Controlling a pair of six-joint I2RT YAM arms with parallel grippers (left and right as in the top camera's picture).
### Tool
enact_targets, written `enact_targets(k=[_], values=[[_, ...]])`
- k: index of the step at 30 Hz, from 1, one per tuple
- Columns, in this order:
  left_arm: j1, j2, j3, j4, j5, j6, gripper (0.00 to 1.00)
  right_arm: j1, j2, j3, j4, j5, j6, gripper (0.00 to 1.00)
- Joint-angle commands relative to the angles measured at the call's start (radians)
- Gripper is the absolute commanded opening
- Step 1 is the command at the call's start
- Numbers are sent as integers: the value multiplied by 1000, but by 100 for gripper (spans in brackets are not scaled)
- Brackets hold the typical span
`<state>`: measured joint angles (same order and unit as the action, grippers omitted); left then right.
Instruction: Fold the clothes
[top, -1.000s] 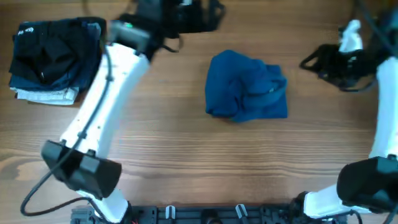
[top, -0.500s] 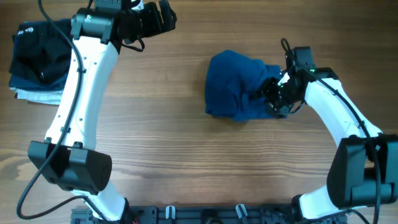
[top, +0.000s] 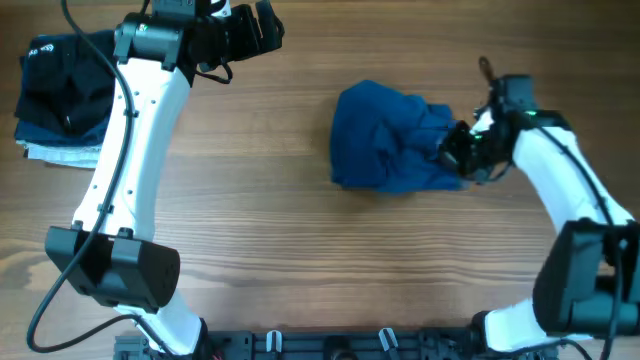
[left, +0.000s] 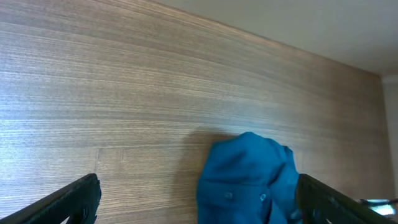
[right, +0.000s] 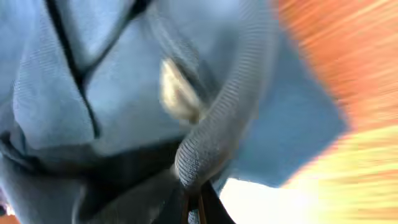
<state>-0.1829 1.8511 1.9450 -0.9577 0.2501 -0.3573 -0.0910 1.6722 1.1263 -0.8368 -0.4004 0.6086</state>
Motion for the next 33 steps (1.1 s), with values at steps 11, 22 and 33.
enact_targets(k=[11,22,33], values=[[-5,35,-2,1,-16,13,100,-183,-15,-140,-79,172,-187,4],[-5,43,-2,-14,-16,13,100,-183,-8,170,-109,172,-215,85],[-5,43,-2,-13,-16,13,100,36,211,202,169,66,0,59]])
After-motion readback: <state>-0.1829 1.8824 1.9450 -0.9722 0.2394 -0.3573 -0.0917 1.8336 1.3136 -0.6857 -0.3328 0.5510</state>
